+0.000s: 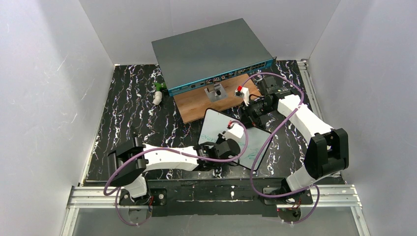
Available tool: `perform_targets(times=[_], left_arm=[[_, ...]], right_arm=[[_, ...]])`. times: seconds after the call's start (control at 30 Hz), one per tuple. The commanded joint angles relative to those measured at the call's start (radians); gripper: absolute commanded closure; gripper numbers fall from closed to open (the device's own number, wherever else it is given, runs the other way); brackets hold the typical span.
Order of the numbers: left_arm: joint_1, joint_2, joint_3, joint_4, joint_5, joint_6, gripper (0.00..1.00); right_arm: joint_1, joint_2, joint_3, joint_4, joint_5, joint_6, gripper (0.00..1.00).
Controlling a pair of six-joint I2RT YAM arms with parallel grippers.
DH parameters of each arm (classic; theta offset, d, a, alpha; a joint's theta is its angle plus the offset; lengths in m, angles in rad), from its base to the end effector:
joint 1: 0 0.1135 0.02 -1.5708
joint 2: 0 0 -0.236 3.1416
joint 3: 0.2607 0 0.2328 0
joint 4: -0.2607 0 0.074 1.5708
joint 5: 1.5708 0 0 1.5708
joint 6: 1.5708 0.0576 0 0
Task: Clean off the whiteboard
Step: Erase the whiteboard at the center of the board.
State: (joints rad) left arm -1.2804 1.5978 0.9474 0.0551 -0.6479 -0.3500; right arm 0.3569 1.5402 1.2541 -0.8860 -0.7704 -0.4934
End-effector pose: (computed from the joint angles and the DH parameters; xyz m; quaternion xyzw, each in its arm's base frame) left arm 0.1309 -0.3168 0.1937 0.2424 0.8154 -0.1305 0.5093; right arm 0.2580 0.1390 0.2372 -0.4424 0.7968 0.3549 0.2082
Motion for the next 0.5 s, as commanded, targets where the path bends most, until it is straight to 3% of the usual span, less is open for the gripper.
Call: perform_targets(times=[0.0,0.2,0.47], left_arm=[[-0.048,0.067,0.105,0.052,-0.001,0.033,1.0],[-0.066,0.143,0.182,0.023,-0.02,0.031,1.0],[-0.062,0.109,0.145,0.001,-0.106,0.023,1.0]], right_arm=[[0.025,0.006,0.002,-0.024,0.034,-0.064,0.99],[0.025,0.01,0.002,-0.025,0.028,-0.065,0.99],[0.025,0.014,0.004,-0.024,0.029,-0.062,0.99]])
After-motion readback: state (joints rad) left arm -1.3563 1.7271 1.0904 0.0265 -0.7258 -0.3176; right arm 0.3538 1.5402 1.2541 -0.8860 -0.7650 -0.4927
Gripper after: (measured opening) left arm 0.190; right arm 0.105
